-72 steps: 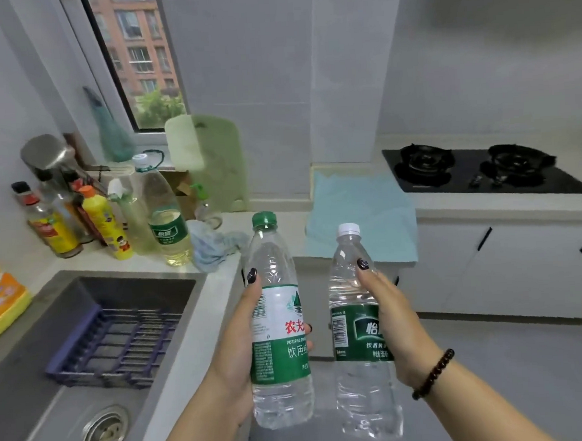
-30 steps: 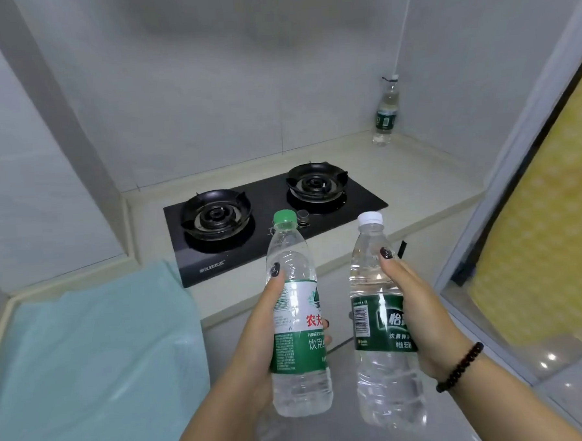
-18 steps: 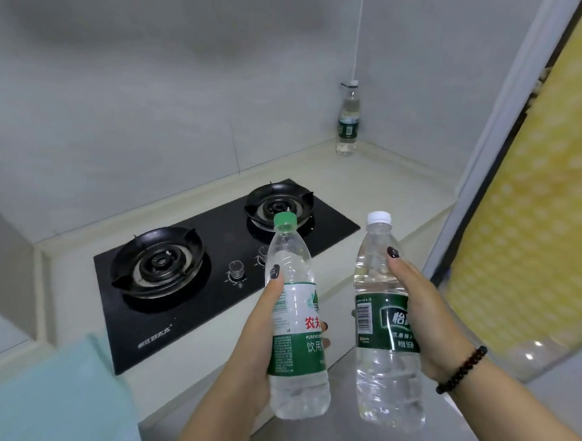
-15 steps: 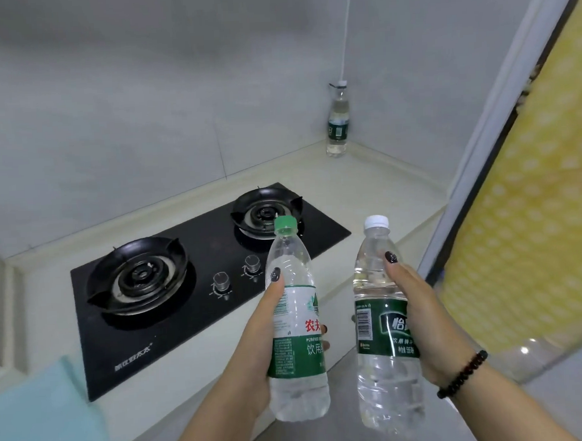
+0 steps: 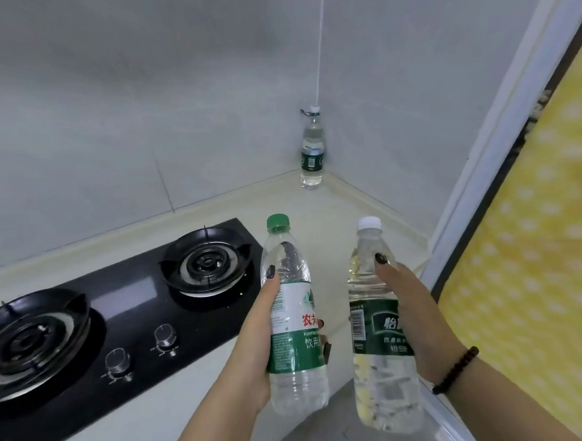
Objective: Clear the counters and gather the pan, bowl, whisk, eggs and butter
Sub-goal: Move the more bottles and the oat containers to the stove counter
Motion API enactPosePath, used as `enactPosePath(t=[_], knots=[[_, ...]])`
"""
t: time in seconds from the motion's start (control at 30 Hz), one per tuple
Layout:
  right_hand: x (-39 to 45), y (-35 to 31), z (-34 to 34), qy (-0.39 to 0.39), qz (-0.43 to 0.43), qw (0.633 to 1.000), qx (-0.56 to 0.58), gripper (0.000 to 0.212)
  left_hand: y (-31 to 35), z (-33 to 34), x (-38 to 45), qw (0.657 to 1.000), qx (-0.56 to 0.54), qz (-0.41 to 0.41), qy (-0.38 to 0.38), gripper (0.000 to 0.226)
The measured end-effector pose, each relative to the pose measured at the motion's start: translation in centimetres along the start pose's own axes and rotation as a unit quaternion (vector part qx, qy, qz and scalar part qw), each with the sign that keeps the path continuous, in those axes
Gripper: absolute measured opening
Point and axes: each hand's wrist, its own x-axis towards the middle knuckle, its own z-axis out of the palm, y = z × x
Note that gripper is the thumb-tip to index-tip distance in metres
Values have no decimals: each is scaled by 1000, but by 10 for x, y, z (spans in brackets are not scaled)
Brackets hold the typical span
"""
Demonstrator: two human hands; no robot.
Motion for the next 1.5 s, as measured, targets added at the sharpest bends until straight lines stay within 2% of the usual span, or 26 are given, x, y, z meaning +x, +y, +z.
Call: enactPosePath(t=[0.13,0.33,0.5,0.6,0.73,0.87,1.03,1.1,1.17,1.37,1.5], knots=[[47,-11,-22,-5,0,1000,13,38,4,25,41,1000,5,-1,16,73],[124,-12,-36,-7,4,1000,3,30,23,45,114,999,25,17,37,61],[195,-23,-35,5,6,1000,-3,32,51,58,188,999,11,16,43,61],[239,-37,-33,4,-8,1000,-20,24,69,69,229,999,17,22,38,54],[288,-51,-36,5,-27,999,-41,19,89,79,270,998,30,25,44,57],[334,-60,-41,-14,-35,995,-91,25,104,88,303,998,40,30,47,58],[401,-63,-49,-53,-36,987,-150,43,119,104,341,995,30,41,85,62],[427,-65,-52,-62,-47,983,-167,37,122,112,353,992,24,47,111,62],[453,-67,-54,-59,-67,975,-202,35,127,119,365,990,15,49,133,60],[532,-61,-54,-56,-105,959,-259,49,142,135,391,984,-2,70,164,60],[585,-50,-43,-39,-117,953,-278,50,165,127,431,977,35,63,200,51]])
